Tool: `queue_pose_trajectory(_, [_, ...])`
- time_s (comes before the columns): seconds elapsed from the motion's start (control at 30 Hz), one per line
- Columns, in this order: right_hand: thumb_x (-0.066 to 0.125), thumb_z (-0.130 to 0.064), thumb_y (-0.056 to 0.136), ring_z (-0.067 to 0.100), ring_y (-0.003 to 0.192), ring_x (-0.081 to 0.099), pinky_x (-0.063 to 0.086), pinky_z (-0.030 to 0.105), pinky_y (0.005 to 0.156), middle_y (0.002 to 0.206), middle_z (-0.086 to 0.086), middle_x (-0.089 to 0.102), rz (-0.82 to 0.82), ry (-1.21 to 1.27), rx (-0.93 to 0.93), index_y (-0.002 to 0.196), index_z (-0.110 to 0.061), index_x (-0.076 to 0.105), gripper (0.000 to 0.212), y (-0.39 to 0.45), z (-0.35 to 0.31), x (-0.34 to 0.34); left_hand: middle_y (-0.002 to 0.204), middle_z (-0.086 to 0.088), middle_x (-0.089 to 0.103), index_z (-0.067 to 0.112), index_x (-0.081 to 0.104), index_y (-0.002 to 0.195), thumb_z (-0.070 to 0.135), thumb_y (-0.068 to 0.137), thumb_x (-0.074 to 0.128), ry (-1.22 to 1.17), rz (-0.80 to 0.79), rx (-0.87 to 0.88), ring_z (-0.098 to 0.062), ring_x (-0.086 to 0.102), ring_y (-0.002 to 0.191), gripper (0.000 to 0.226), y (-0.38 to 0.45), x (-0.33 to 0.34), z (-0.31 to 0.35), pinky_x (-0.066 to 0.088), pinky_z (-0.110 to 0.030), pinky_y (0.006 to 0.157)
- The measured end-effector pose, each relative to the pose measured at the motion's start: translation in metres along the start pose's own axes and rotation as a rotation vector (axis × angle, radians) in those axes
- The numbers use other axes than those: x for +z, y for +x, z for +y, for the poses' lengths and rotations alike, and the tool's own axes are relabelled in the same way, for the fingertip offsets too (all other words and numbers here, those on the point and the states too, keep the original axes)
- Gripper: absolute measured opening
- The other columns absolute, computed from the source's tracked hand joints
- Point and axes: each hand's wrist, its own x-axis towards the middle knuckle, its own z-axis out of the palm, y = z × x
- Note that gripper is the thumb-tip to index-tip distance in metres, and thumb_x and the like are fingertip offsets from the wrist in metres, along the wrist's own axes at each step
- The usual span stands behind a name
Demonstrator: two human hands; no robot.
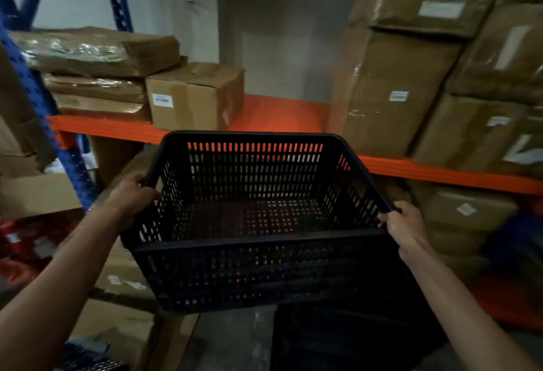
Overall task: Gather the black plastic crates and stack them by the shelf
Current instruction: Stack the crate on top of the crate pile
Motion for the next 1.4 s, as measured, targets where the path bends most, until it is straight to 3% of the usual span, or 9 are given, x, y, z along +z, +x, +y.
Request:
queue_pose_trajectory(0.17, [0.054,0.002,0.086,0.026,0.067,0.055,0.041,0.033,0.058,0.071,0.011,0.058,0.033,0.054,0.049,0.082,-0.005,0.061,0.010,0.037,0.036,-0.080,0.094,-0.031,0.066,0.015,0.056,0.094,0.015,0.067,0.069,0.017,-0.075,-0.034,-0.048,0.068,0.087,0.029,-0.013,0.076,0.027,0.056,-0.064,0.075])
queue_pose_trajectory(0.23, [0.056,0.005,0.084,0.028,0.067,0.054,0.041,0.033,0.058,0.069,0.011,0.056,0.048,0.063,0.061,0.084,-0.002,0.062,0.009,0.055,0.053,-0.111,0.098,-0.031,0.068,0.015,0.059,0.098,0.021,0.055,0.066,0.029,-0.107,-0.021,-0.045,0.069,0.089,0.043,-0.016,0.112,0.035,0.056,-0.062,0.077])
queue_pose_trajectory(0.43, [0.054,-0.002,0.088,0.030,0.077,0.057,0.044,0.036,0.068,0.083,0.012,0.060,0.094,-0.004,0.140,0.082,-0.007,0.059,0.010,0.092,0.100,-0.183,0.106,-0.023,0.069,0.011,0.063,0.115,0.021,0.064,0.072,-0.058,-0.147,-0.030,-0.039,0.068,0.095,0.052,-0.080,0.198,0.088,0.057,-0.053,0.086])
queue_pose_trajectory(0.53, [0.054,-0.002,0.086,0.033,0.084,0.060,0.046,0.040,0.071,0.084,0.013,0.062,0.112,-0.025,0.175,0.080,-0.009,0.062,0.012,0.107,0.123,-0.207,0.103,-0.016,0.066,0.012,0.061,0.111,0.009,0.080,0.067,-0.046,-0.143,-0.010,-0.032,0.066,0.096,0.032,-0.101,0.232,0.106,0.055,-0.038,0.081])
queue_pose_trajectory(0.6, [0.054,-0.002,0.084,0.035,0.087,0.061,0.049,0.045,0.078,0.089,0.015,0.064,0.119,-0.023,0.192,0.079,-0.011,0.063,0.014,0.117,0.136,-0.218,0.106,-0.016,0.067,0.010,0.061,0.118,0.013,0.081,0.067,-0.035,-0.161,-0.006,-0.032,0.067,0.097,0.038,-0.105,0.253,0.111,0.057,-0.038,0.083])
queue_pose_trajectory(0.93, [0.054,0.000,0.082,0.036,0.092,0.061,0.048,0.041,0.078,0.096,0.017,0.065,0.169,-0.031,0.236,0.092,-0.007,0.064,0.016,0.138,0.164,-0.211,0.117,-0.024,0.066,0.004,0.063,0.116,0.018,0.086,0.064,0.094,-0.161,0.034,-0.036,0.064,0.109,0.033,-0.104,0.303,0.118,0.052,-0.039,0.093])
queue_pose_trajectory(1.1, [0.057,-0.001,0.084,0.033,0.086,0.056,0.044,0.038,0.074,0.087,0.014,0.061,0.157,-0.032,0.235,0.090,-0.004,0.061,0.008,0.149,0.167,-0.202,0.121,-0.024,0.063,0.006,0.057,0.125,0.014,0.089,0.059,0.129,-0.190,0.053,-0.037,0.063,0.110,0.037,-0.094,0.320,0.114,0.053,-0.043,0.095])
queue_pose_trajectory(1.27, [0.053,-0.007,0.086,0.030,0.079,0.055,0.043,0.038,0.069,0.085,0.011,0.057,0.062,-0.170,0.225,0.080,-0.014,0.053,0.009,0.161,0.157,-0.202,0.129,-0.027,0.057,0.004,0.047,0.134,0.018,0.094,0.052,0.220,-0.208,0.059,-0.040,0.058,0.116,0.042,-0.085,0.328,0.113,0.050,-0.041,0.096])
queue_pose_trajectory(1.4, [0.049,-0.007,0.090,0.024,0.076,0.051,0.038,0.035,0.062,0.087,0.008,0.052,-0.065,-0.272,0.210,0.095,-0.010,0.053,0.007,0.167,0.149,-0.208,0.130,-0.031,0.052,0.001,0.036,0.134,0.016,0.095,0.045,0.290,-0.257,0.048,-0.045,0.055,0.116,0.042,-0.081,0.334,0.113,0.047,-0.042,0.094])
